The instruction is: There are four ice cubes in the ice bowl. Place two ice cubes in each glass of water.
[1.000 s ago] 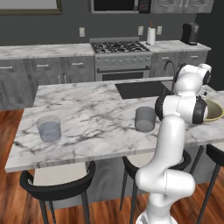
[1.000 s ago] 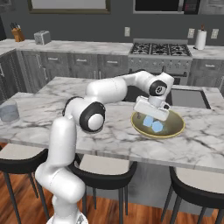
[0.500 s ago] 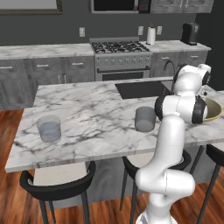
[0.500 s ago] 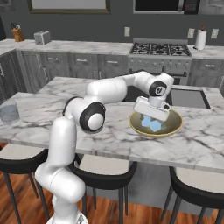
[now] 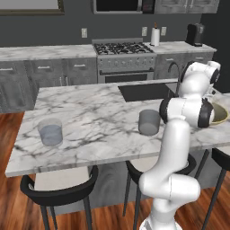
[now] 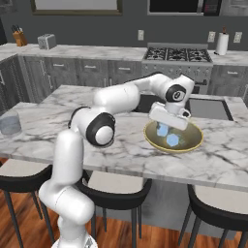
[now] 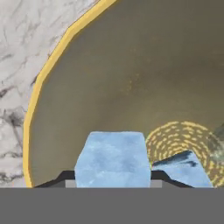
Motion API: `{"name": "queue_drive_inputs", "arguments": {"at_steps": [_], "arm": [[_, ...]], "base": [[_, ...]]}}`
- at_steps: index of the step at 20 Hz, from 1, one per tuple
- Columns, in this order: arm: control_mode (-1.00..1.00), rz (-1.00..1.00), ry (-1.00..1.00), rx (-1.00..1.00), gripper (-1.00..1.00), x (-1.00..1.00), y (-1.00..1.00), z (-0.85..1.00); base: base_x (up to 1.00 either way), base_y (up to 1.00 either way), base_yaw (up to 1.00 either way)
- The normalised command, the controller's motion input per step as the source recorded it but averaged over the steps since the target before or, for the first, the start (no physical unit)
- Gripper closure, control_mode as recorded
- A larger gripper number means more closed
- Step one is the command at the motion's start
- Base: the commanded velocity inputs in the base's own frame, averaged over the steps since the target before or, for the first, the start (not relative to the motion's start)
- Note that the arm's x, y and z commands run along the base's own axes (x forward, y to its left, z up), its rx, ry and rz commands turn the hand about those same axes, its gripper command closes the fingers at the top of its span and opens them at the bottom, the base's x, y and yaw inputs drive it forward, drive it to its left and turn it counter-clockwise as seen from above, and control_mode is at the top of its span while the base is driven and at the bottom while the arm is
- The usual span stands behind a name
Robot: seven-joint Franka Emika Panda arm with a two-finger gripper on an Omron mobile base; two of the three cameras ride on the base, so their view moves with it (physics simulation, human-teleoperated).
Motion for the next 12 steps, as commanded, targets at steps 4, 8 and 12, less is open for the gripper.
{"name": "queue_drive_inputs", "arguments": {"at_steps": [4, 8, 12], "arm": [[-1.0, -0.04, -0.17, -0.02, 1.0, -0.49, 0.17, 0.74], [-1.0, -0.07, -0.2, -0.07, 1.0, -0.84, 0.1, 0.33], [-1.0, -0.09, -0.24, -0.13, 1.0, -0.95, 0.46, 0.01]], "base": [[0.0, 0.0, 0.0], [0.0, 0.0, 0.0], [0.0, 0.0, 0.0]]}}
